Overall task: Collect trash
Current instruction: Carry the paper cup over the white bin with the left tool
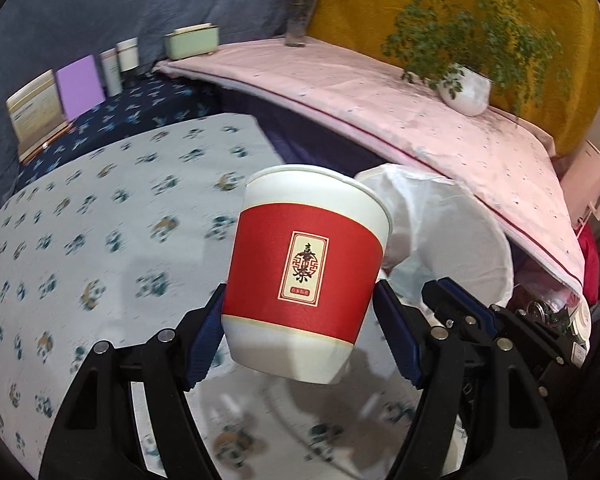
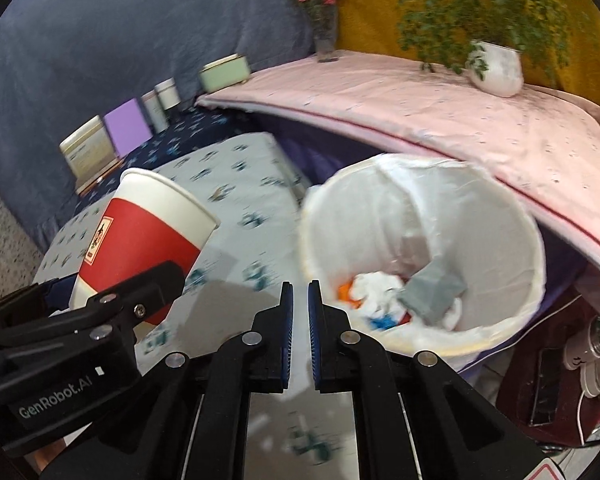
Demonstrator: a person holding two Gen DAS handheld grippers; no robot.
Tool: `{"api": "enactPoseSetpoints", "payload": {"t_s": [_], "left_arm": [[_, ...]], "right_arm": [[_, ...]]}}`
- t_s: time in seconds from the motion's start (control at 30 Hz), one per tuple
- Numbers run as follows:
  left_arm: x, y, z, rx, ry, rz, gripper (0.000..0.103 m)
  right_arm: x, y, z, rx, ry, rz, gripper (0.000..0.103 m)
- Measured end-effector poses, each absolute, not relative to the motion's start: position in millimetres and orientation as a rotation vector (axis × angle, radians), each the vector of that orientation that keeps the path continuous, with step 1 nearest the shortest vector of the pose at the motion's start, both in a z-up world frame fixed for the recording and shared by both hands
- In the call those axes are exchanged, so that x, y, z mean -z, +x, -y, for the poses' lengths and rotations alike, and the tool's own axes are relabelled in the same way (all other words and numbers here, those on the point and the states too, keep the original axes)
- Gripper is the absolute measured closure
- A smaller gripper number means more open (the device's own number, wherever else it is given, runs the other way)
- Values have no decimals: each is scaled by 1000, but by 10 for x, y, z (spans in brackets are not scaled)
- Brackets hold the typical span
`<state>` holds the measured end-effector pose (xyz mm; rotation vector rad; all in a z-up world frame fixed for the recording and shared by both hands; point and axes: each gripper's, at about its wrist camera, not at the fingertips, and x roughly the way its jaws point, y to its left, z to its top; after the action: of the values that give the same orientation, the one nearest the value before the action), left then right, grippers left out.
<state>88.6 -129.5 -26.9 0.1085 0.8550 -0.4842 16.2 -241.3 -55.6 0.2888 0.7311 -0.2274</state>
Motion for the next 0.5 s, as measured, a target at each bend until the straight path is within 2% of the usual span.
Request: {"api": "enactPoseSetpoints", "payload": {"t_s": [0.5], "left_arm": [[400, 1027, 2337, 612, 166, -869, 34]], "right_arm": [[617, 52, 3405, 385, 339, -707, 95]]}}
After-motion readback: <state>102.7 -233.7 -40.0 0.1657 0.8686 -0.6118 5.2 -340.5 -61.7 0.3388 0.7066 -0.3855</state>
